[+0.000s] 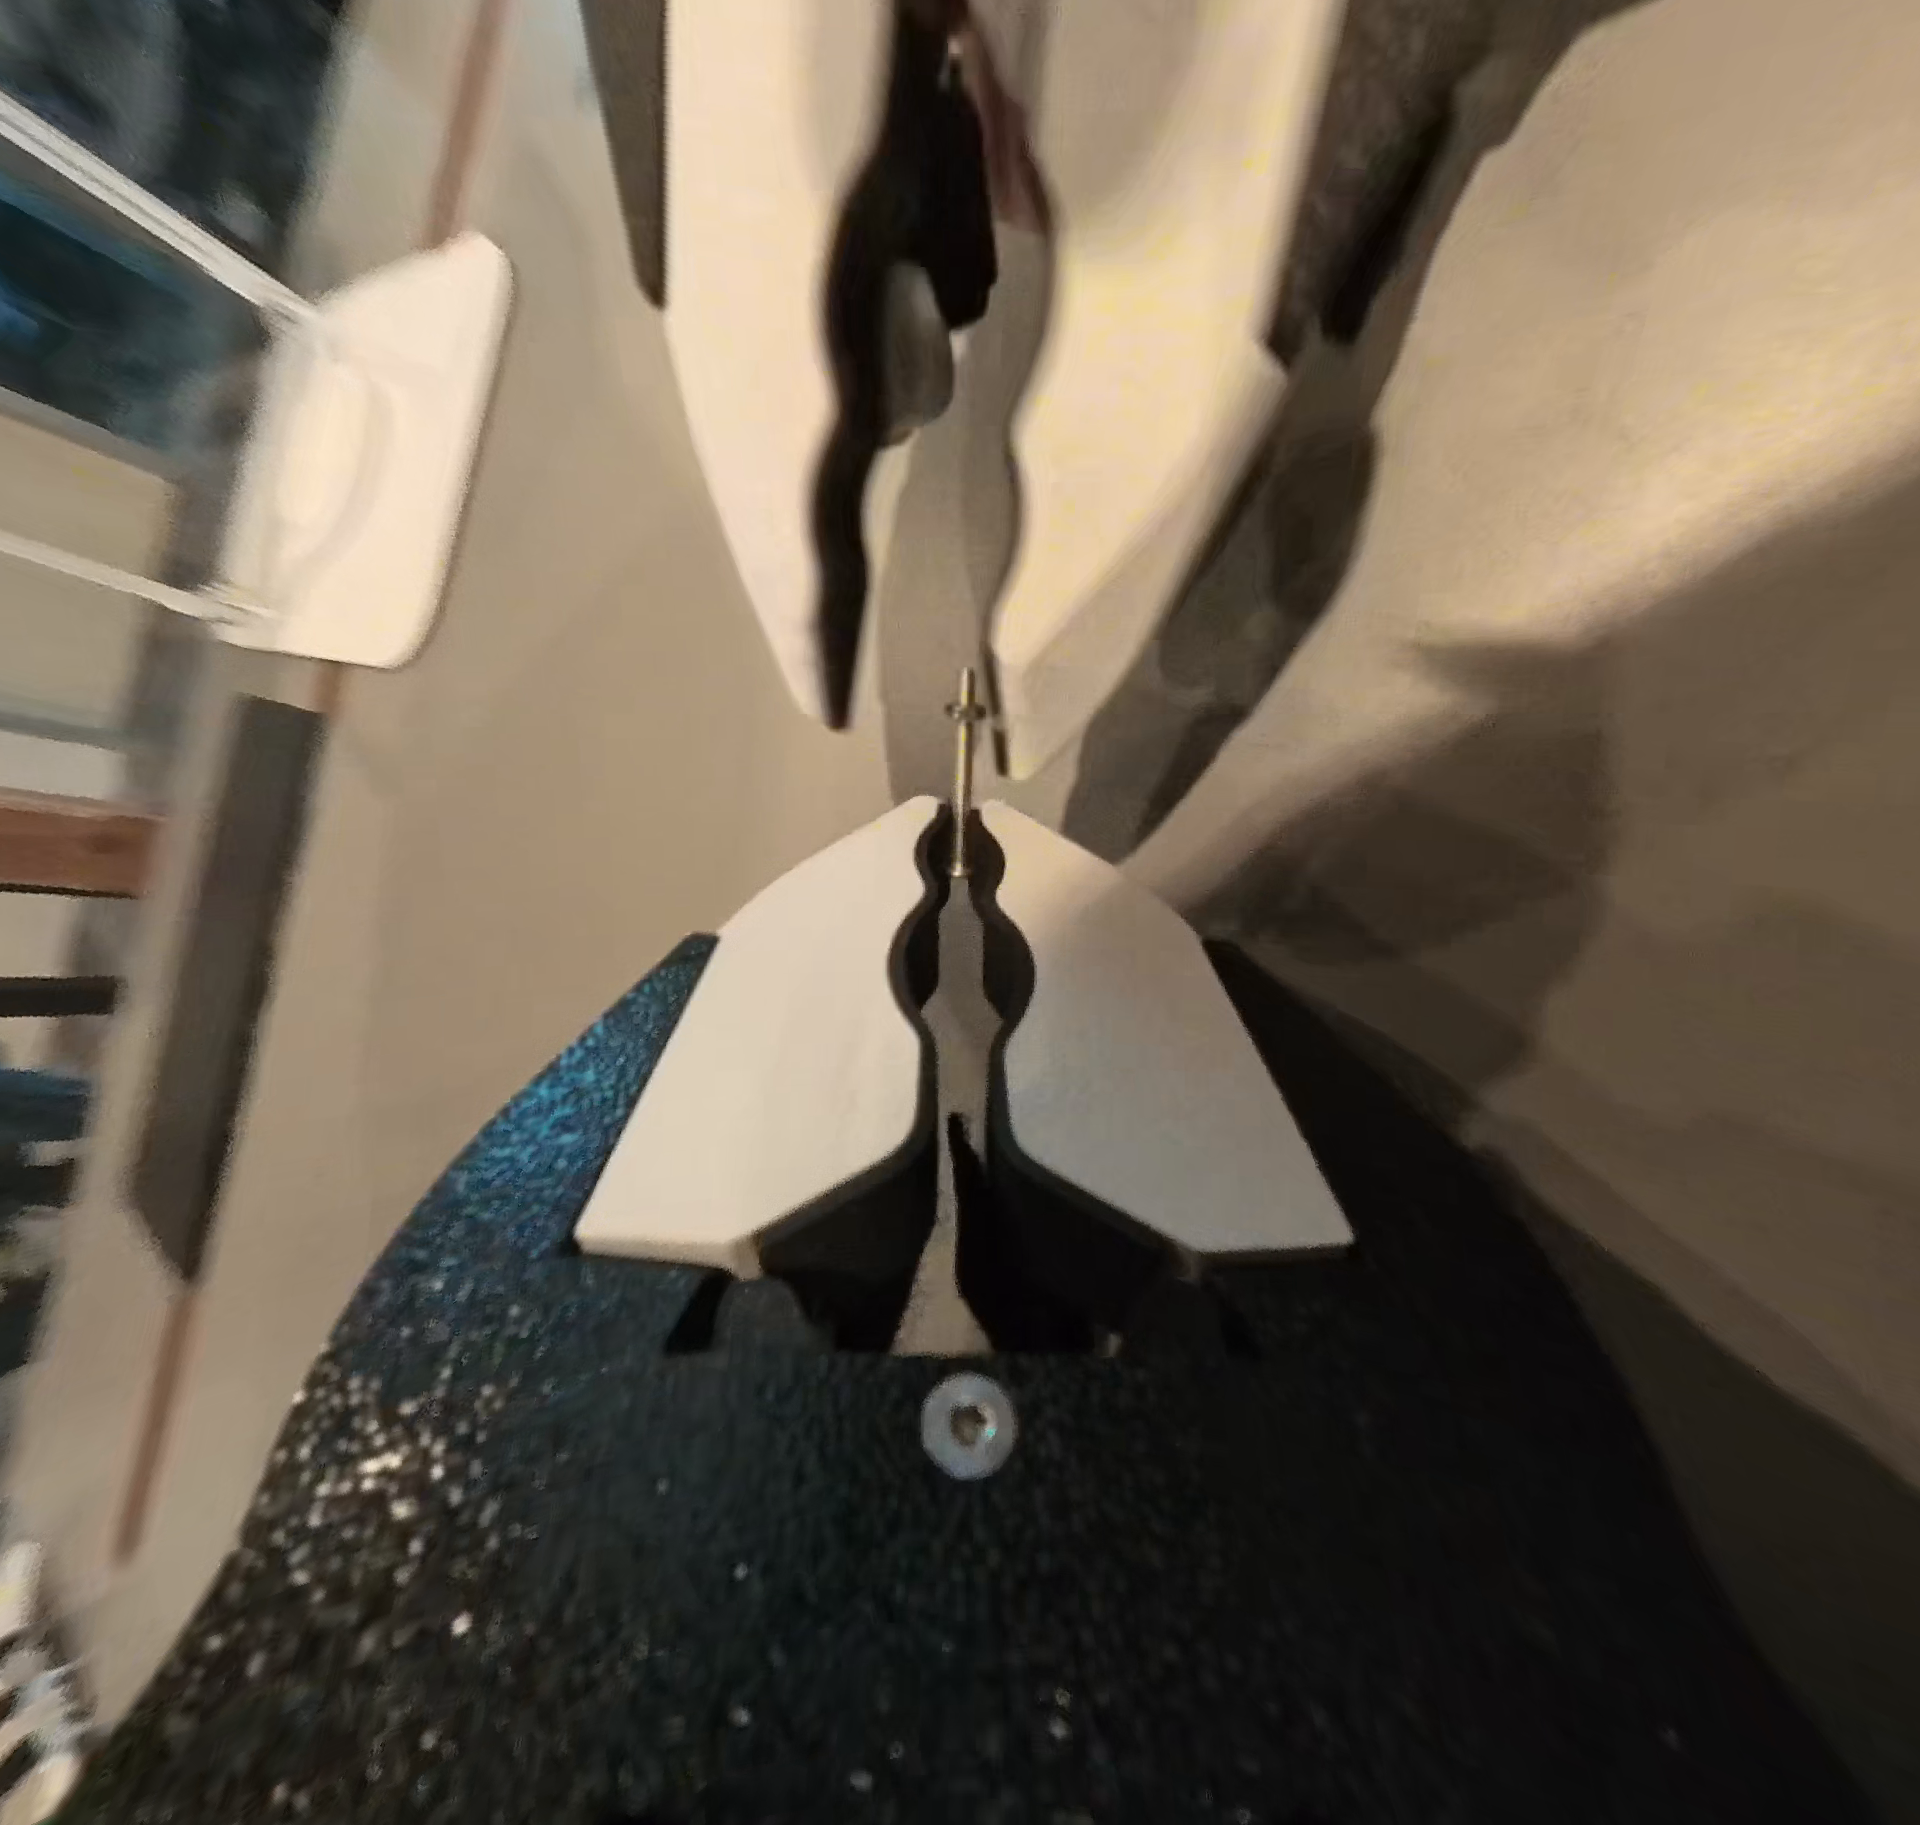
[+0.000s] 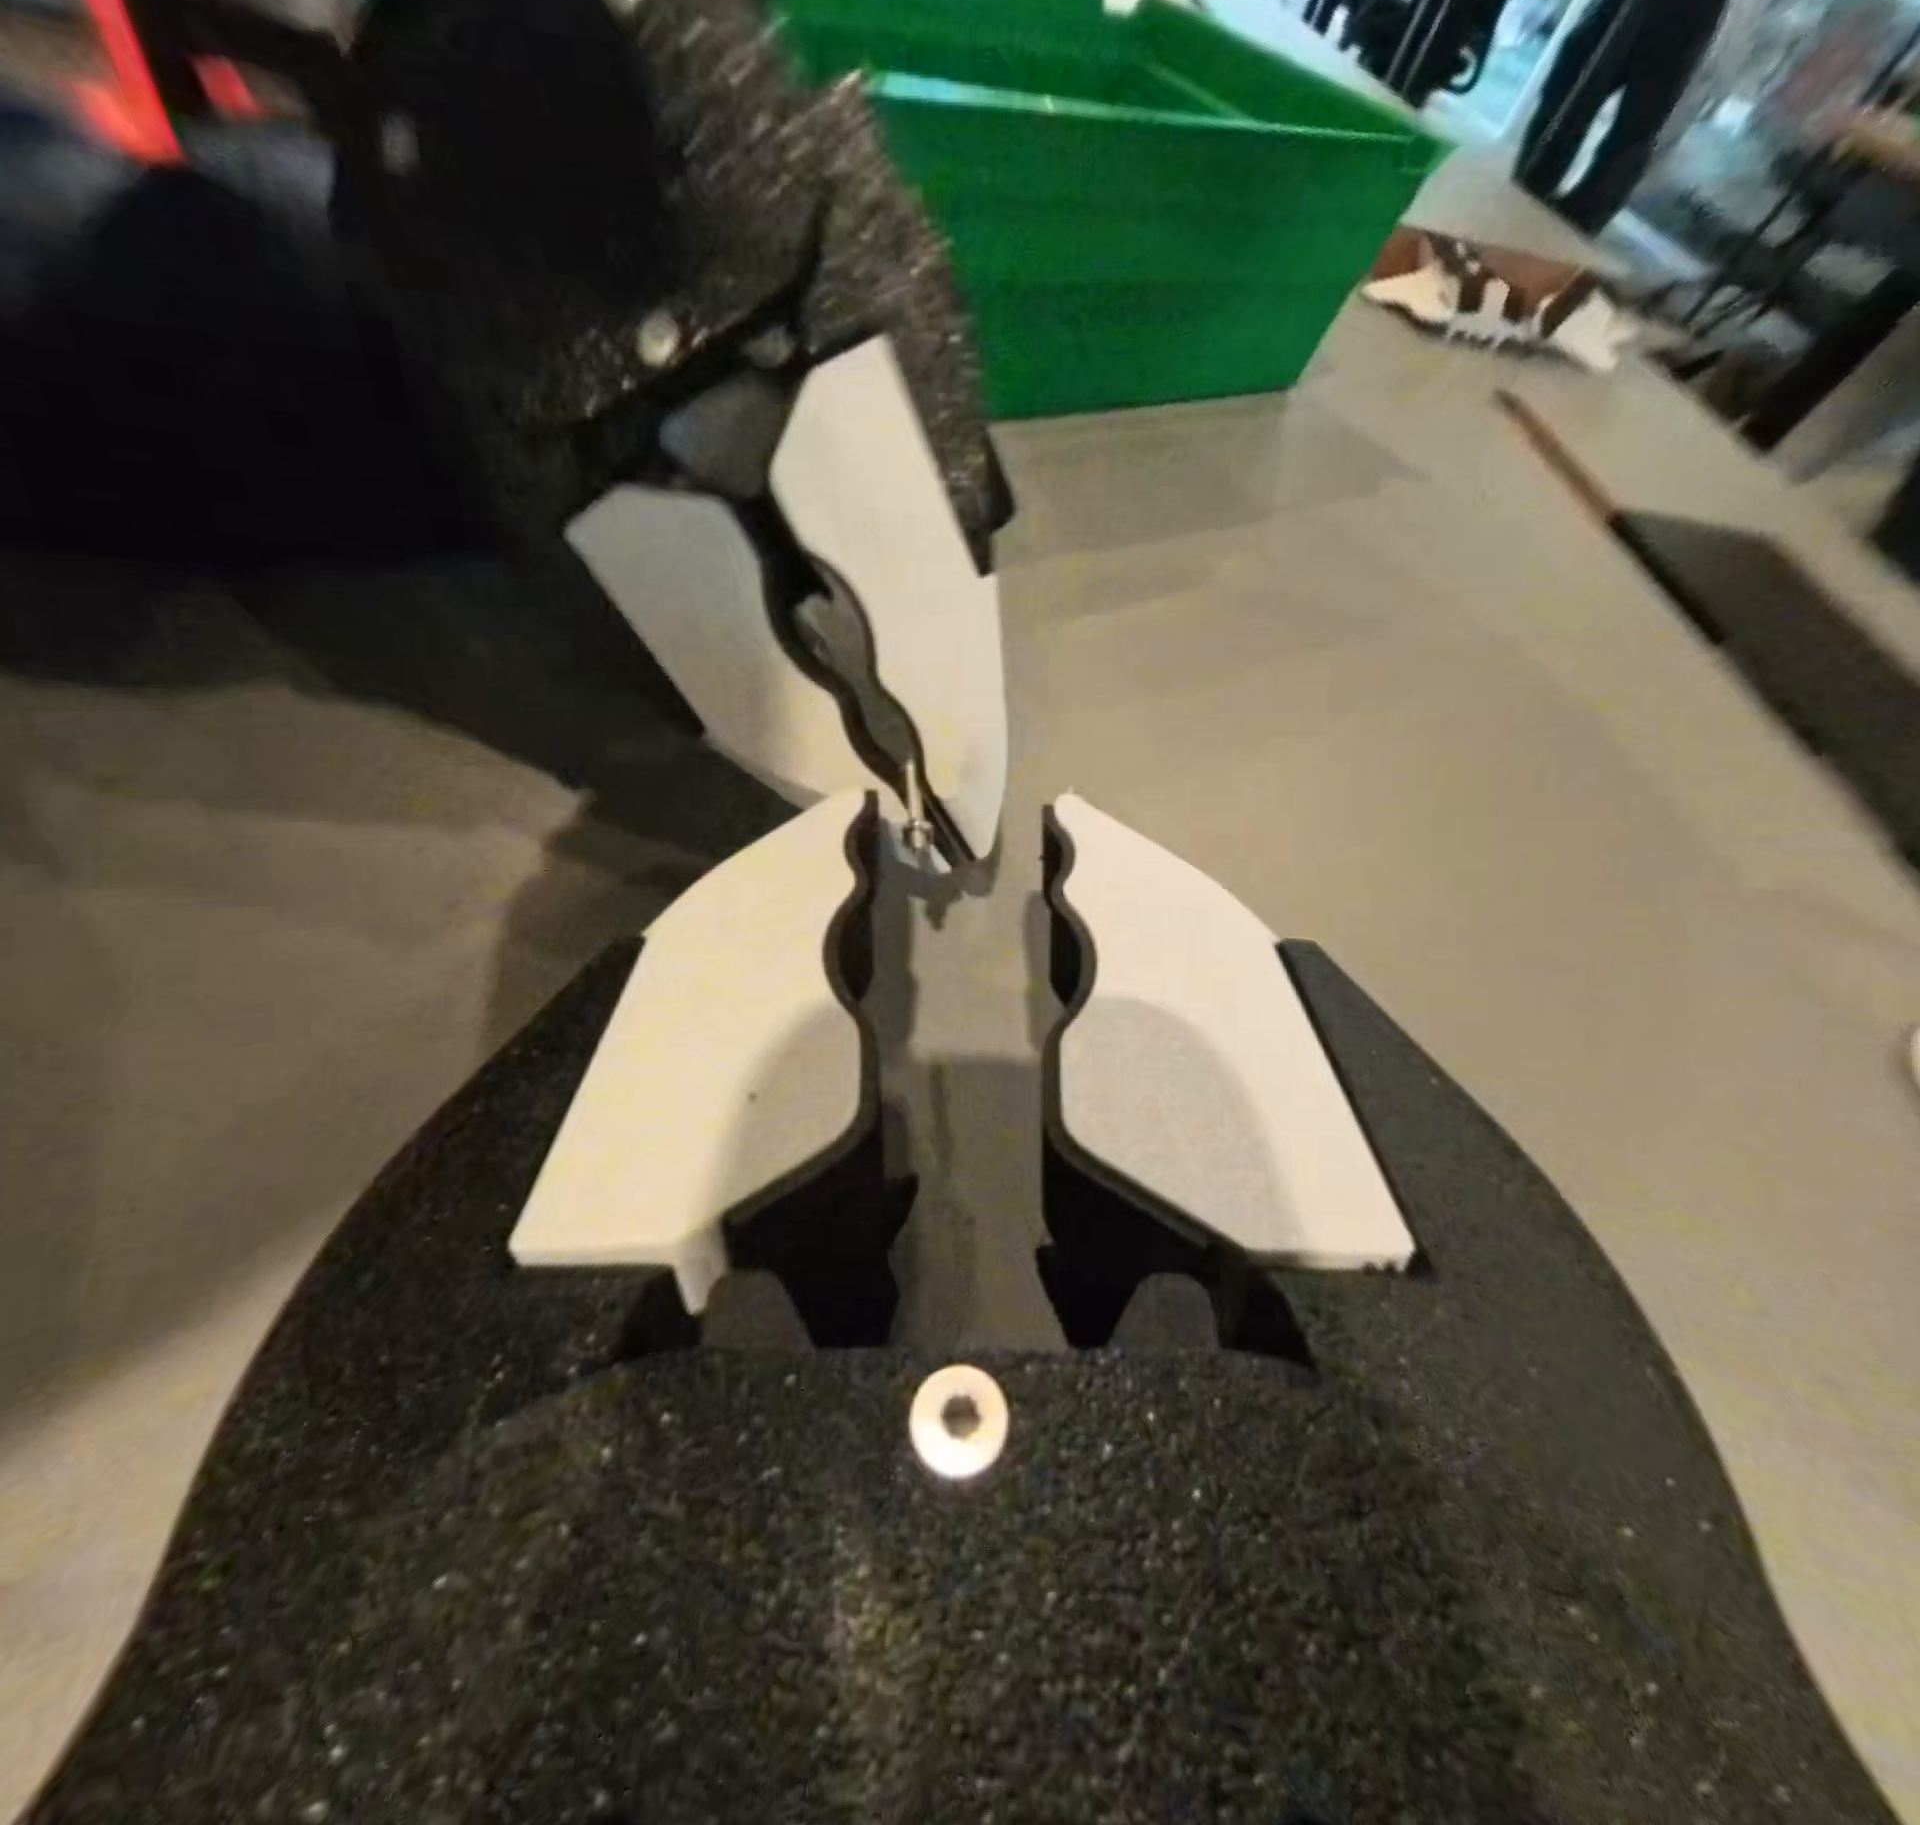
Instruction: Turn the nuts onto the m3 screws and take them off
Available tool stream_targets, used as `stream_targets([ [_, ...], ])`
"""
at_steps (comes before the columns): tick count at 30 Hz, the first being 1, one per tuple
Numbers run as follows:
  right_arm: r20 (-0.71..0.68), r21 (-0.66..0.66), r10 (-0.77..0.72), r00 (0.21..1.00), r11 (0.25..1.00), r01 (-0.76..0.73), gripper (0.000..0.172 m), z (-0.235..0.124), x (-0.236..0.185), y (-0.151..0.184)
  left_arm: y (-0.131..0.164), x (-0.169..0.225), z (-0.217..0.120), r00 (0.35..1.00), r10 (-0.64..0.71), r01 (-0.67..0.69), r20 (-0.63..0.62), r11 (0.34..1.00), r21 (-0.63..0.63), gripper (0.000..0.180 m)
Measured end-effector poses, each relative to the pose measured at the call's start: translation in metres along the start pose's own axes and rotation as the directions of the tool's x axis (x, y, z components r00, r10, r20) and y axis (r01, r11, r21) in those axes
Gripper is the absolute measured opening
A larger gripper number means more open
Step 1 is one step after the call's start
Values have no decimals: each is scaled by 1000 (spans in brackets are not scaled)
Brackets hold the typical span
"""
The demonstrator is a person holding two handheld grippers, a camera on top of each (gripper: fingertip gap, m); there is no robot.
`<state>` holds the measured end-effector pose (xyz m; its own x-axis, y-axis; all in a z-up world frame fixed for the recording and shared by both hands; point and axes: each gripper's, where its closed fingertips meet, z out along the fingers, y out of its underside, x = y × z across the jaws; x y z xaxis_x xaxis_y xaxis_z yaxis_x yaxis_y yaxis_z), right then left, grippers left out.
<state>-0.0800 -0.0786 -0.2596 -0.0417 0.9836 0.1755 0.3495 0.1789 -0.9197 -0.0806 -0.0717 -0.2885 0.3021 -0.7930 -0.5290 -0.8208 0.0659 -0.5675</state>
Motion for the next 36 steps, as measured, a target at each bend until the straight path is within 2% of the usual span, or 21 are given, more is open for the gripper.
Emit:
stream_targets([
  [2, 84, 50, 165, 983, 984, -170, 28, -6, 1, -6, -5, -3, -3, 999, 34, -34, 39, 999, 21, 2],
  [4, 175, 47, 267, 948, 959, -279, 22, -10, -3, -7, -10, -6, -5, 996, 58, -61, 73, 998, 32, 2],
  [8, 272, 15, 349, 897, 930, -366, 12, -11, -11, -7, -13, -10, -9, 989, 85, -90, 122, 995, 39, 2],
  [16, 269, -13, 360, 893, 929, -371, 3, -9, -12, -4, -10, -7, -6, 991, 80, -82, 106, 996, 15, 2],
  [18, 228, -4, 291, 929, 954, -298, 0, -7, -11, -3, -8, -8, -6, 993, 61, -62, 97, 998, 13, 2],
  [20, 157, 0, 157, 975, 987, -159, 0, -5, -9, -1, -6, -6, -5, 996, 40, -41, 77, 999, 14, 2],
  [22, 109, -8, 69, 992, 998, -68, 0, -4, -8, 2, -4, -6, -4, 997, 37, -38, 70, 999, 3, 2],
  [24, 94, -10, 68, 993, 998, -67, 0, -3, -7, 2, -3, -6, -3, 996, 42, -41, 73, 999, -9, 2],
  [28, 117, 12, 146, 982, 989, -148, 18, -6, -3, -1, -1, -4, -1, 997, 51, -50, 63, 998, -30, 2],
  [36, 155, -39, 139, 978, 990, -135, 15, -3, -12, 4, 2, -1, 2, 997, 61, -58, 54, 996, -64, 2],
])
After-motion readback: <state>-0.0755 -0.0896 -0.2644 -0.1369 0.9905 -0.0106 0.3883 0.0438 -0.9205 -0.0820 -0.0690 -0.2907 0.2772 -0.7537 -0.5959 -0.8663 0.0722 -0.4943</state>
